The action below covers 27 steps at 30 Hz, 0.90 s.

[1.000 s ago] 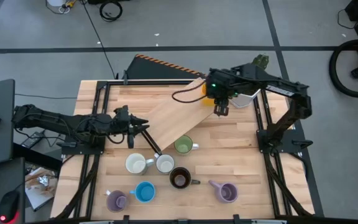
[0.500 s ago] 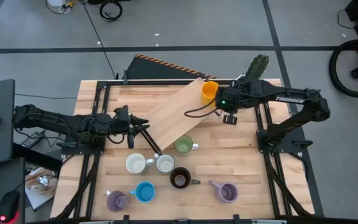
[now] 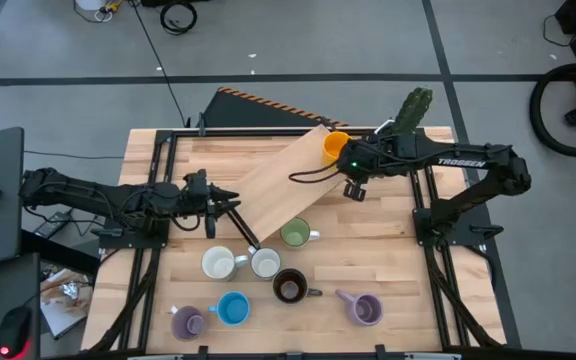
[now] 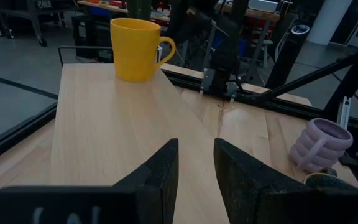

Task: Place coffee mugs
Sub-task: Put the yellow mug on the shelf

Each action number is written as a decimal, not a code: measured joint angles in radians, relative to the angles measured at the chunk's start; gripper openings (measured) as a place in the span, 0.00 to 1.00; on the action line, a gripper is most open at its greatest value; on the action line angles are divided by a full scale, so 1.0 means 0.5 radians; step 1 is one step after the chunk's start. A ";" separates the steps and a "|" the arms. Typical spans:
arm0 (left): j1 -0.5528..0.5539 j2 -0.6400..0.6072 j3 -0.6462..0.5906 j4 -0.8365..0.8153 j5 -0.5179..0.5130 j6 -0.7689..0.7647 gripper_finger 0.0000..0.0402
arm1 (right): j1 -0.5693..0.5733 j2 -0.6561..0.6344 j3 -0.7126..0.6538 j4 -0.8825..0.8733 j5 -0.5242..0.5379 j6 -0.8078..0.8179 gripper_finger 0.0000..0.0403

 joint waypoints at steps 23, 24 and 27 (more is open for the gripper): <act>-0.002 0.001 0.000 -0.001 0.000 0.000 0.27 | 0.021 0.295 0.114 0.525 -0.282 -0.164 0.17; -0.003 0.001 0.000 0.000 0.000 0.000 0.27 | 0.020 0.295 0.115 0.536 -0.277 -0.194 0.17; -0.005 0.001 0.000 0.001 0.000 0.000 0.27 | 0.019 0.295 0.119 0.584 -0.211 -0.260 0.17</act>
